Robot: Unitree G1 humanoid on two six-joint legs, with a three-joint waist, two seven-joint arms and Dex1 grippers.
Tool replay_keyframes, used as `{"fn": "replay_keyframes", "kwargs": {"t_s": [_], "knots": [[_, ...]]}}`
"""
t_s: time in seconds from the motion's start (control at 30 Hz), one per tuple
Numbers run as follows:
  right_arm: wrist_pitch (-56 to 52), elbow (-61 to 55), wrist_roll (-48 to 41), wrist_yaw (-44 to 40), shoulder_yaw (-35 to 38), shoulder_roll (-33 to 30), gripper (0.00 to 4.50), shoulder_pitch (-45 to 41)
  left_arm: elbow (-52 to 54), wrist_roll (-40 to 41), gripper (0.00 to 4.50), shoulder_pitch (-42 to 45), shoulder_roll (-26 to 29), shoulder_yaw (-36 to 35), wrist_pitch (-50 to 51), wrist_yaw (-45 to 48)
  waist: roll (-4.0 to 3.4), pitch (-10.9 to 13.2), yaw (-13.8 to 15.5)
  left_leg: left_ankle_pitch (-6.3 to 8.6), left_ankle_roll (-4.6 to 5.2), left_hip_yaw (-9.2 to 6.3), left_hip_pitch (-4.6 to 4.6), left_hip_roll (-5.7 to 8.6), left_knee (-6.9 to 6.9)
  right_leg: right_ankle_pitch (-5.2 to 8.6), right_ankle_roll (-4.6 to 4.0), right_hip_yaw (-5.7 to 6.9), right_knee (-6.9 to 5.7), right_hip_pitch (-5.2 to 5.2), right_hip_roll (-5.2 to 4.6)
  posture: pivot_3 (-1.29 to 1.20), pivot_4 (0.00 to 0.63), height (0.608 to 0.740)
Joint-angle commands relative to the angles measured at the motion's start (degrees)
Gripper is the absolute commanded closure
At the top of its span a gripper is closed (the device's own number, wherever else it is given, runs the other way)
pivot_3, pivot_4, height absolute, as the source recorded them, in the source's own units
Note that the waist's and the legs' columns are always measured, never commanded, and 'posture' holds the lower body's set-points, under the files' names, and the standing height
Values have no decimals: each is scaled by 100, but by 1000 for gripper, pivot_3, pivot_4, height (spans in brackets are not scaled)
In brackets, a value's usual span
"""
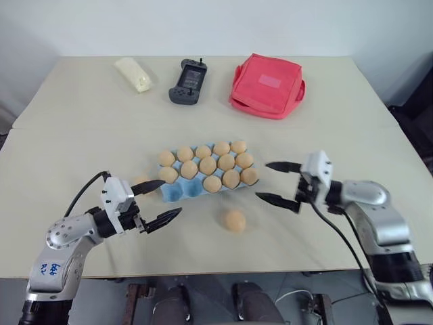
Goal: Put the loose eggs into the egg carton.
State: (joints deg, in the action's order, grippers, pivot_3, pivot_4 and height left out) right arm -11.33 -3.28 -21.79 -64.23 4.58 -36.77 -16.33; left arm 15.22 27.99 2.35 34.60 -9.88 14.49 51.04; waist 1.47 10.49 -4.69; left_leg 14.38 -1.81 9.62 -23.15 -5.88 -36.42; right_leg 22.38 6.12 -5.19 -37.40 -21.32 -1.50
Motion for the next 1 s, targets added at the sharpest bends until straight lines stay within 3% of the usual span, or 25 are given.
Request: {"fn": "replay_keyframes", "kwargs": {"t_s": [0.03, 0.23, 0.37, 0.5, 0.8, 1.0], "knots": [[477, 567, -160, -281, 749, -421, 42, 461, -77, -12, 0, 230, 40, 204, -1, 178, 2, 1, -8, -1, 1, -1, 1, -1, -5, 0, 1, 1, 0, 4, 1, 0, 150, 740], [801, 1225, -179, -447, 1053, -631, 42, 745, -195, 42, 0, 456, 54, 343, 22, 382, 1, 3, -76, -2, 7, 1, 21, -8, -44, -5, 9, -7, -6, 33, 6, 0, 150, 740], [816, 1174, -196, -484, 996, -633, 42, 779, -317, 55, 0, 574, 46, 281, -19, 411, 10, 13, -79, 4, 17, -7, 83, -4, -43, -5, 10, -6, -3, 100, -2, 0, 150, 740], [412, 657, -402, -563, 787, -608, 42, 740, -397, 69, 0, 643, 60, 191, -47, 424, 9, 13, -55, 12, 28, -10, 85, 2, -43, -8, 13, -4, -2, 108, -13, 0, 150, 740], [-1125, -716, -732, -564, -584, -384, 42, -147, -477, 50, 0, 113, 371, -290, -114, 518, 10, 13, -10, 29, -2, -8, 81, -28, -31, 2, -5, -3, 2, 91, -17, 0, 150, 740], [-1166, -658, -357, -569, -1536, 101, 42, -544, -371, 38, 0, -297, 401, -605, -171, 408, 14, 14, 3, 32, -8, -9, 69, -30, -5, 3, -8, 5, 31, 80, -16, 0, 150, 740]]}}
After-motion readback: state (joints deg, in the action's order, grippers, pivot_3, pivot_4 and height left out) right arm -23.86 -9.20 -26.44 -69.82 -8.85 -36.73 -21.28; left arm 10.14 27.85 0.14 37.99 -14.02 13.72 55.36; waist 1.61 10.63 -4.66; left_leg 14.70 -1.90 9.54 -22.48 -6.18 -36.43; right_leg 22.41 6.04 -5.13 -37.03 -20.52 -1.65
